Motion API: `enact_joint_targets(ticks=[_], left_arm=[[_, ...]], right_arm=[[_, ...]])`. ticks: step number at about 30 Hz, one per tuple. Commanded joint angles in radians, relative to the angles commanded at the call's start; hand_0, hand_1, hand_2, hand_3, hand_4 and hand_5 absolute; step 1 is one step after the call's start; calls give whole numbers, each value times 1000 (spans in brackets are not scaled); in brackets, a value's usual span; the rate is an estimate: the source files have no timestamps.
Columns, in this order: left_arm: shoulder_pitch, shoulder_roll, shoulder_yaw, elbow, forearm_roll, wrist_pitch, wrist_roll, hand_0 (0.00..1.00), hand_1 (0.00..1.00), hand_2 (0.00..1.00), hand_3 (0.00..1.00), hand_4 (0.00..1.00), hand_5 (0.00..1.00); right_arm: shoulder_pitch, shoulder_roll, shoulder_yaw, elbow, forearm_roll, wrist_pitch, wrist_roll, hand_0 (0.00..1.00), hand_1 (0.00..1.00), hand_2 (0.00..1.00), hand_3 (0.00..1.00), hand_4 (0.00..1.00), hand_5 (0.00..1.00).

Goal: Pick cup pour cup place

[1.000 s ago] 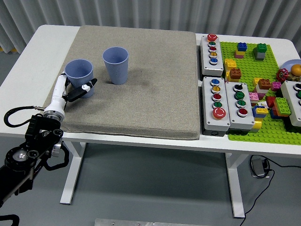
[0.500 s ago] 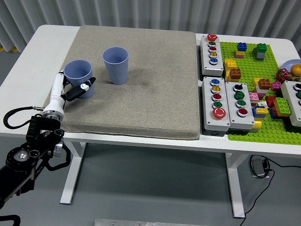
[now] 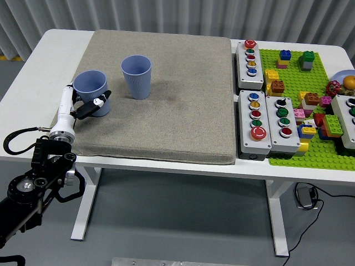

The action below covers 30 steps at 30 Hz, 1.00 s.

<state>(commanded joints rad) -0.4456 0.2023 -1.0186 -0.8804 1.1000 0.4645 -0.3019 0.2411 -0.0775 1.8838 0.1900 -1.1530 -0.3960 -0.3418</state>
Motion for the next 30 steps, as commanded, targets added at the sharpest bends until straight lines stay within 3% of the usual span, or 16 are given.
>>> enact_joint_targets(ticks=[5,7,10,15,21,30], left_arm=[[9,19,-25,-59,77,10,26,527,528,575,543,834,246],[-6,52,-24,-103,134,-1,61,527,528,575,543,834,246],[-26,80,-12,-124,187,-11,90,527,525,571,543,831,247],[-95,126,33,-85,199,-36,127,527,525,571,543,831,247],[-155,163,97,-47,227,-60,158,521,517,568,543,823,236],[-247,189,186,-16,281,-72,186,516,520,563,545,799,198]], right_arm=[[-2,-1,3,0,-1,1,0,669,548,494,538,2,279],[-1,-3,5,-1,-1,2,2,669,548,494,538,2,279],[-1,-5,3,-1,3,1,4,669,548,494,537,2,280],[0,-10,-5,-1,18,-4,8,669,548,494,537,2,280],[-5,-14,-12,-1,24,-8,11,669,548,494,536,2,279],[-7,-16,-13,-1,23,-10,10,669,548,494,536,2,274]])
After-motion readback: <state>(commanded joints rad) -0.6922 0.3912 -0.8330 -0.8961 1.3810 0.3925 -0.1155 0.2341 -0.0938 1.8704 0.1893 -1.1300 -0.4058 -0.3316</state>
